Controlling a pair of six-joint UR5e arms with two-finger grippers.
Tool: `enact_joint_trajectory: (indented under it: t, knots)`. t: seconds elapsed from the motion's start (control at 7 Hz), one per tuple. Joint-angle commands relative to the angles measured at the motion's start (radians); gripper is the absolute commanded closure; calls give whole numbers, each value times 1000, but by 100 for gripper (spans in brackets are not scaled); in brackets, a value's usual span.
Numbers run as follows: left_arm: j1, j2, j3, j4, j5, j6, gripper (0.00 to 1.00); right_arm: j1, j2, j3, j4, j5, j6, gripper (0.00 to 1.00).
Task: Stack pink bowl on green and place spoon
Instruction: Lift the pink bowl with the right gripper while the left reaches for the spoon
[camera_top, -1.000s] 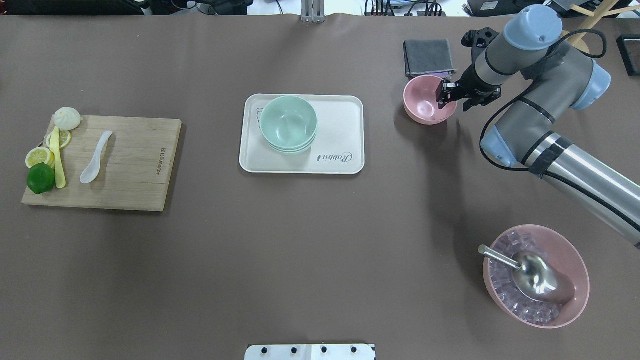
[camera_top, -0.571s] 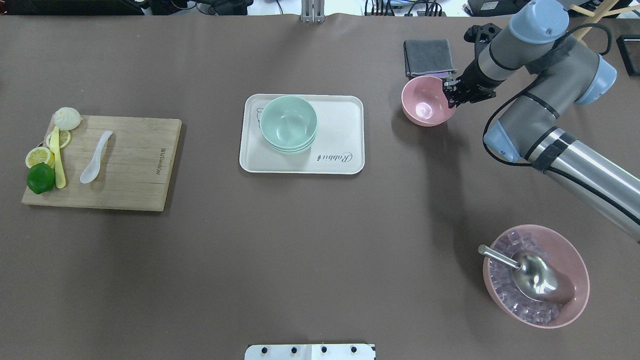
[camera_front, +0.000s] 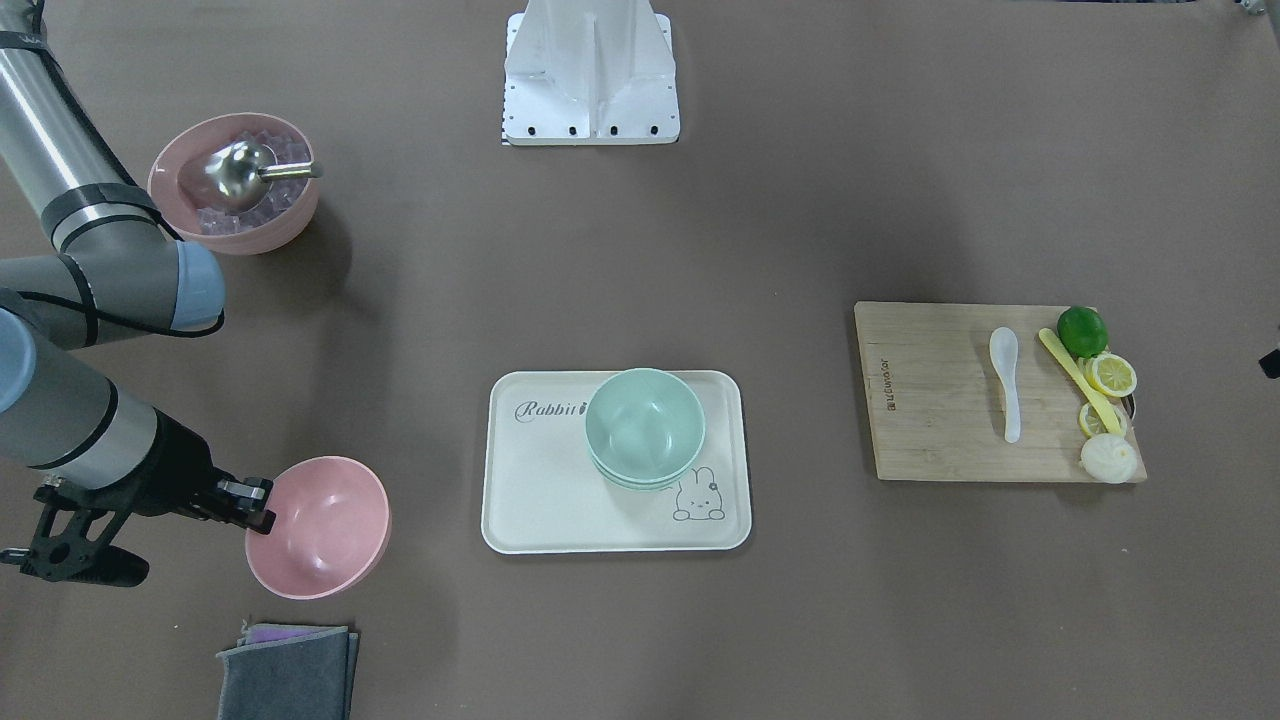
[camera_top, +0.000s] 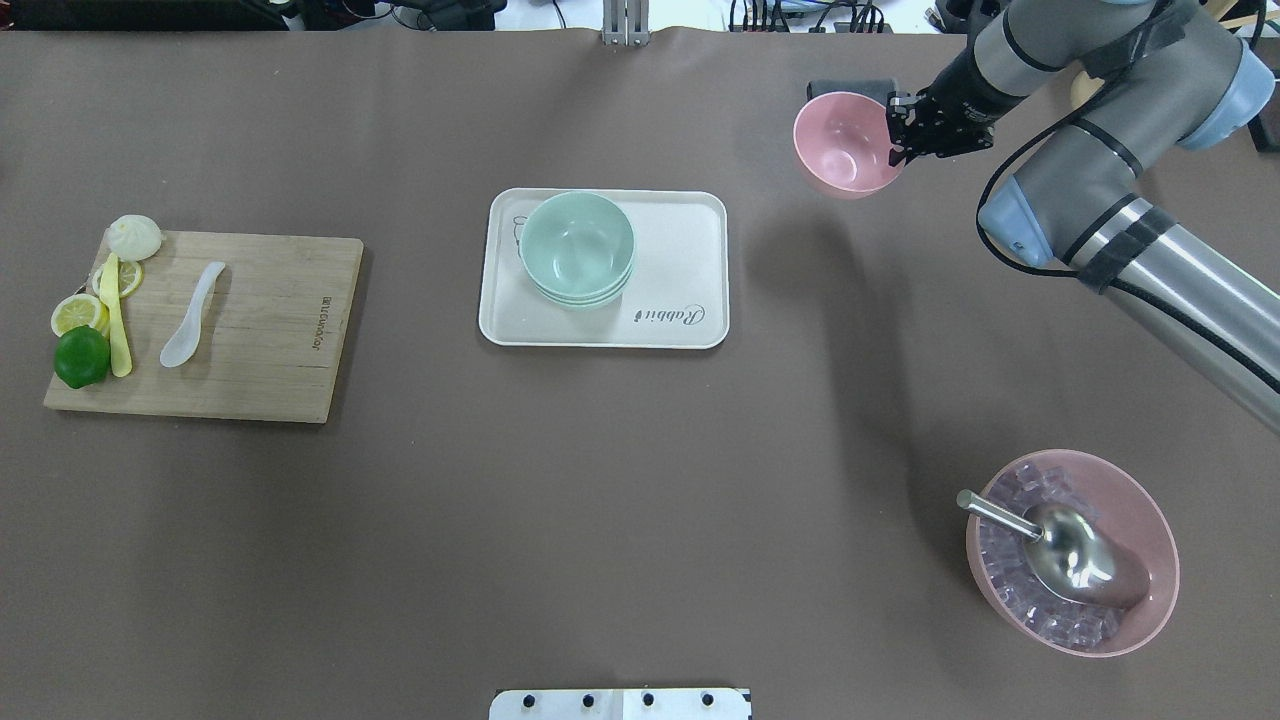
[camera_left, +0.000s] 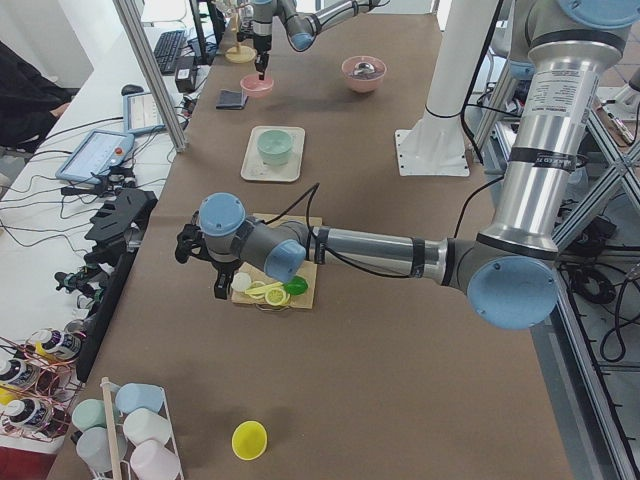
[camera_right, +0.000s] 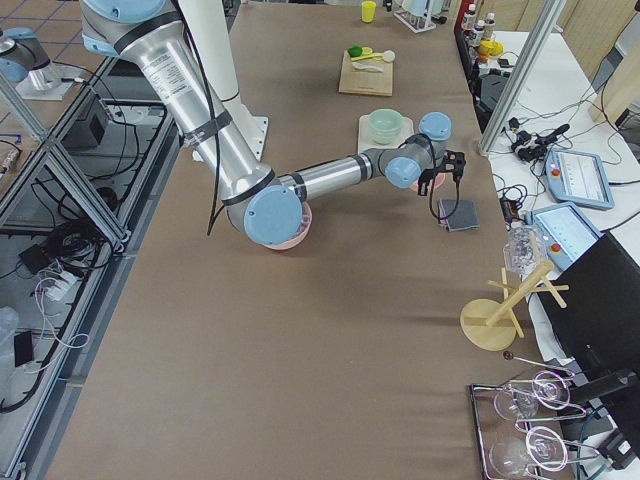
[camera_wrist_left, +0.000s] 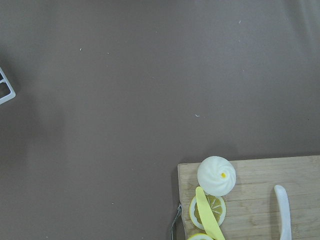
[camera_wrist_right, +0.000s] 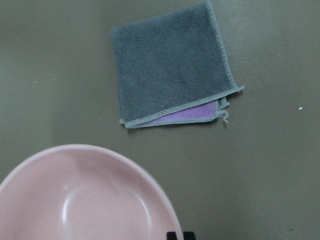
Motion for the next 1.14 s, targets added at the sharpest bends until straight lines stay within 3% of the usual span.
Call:
enact_joint_trajectory:
  t: [0.0, 0.29, 0.57, 1.0]
  knots:
    - [159, -40, -8, -7, 93, -174, 3, 0, 32, 3, 0, -2, 30, 100]
    - [280, -83, -23, -7, 209, -306, 3, -6, 85, 3, -2, -7, 128, 100]
    - [356, -89, -19, -36, 218, -375, 3, -7, 107, 1, 1, -7, 139, 100]
    - [440, -66, -13, -81, 309, -415, 19, -6, 109, 3, 3, -5, 141, 100]
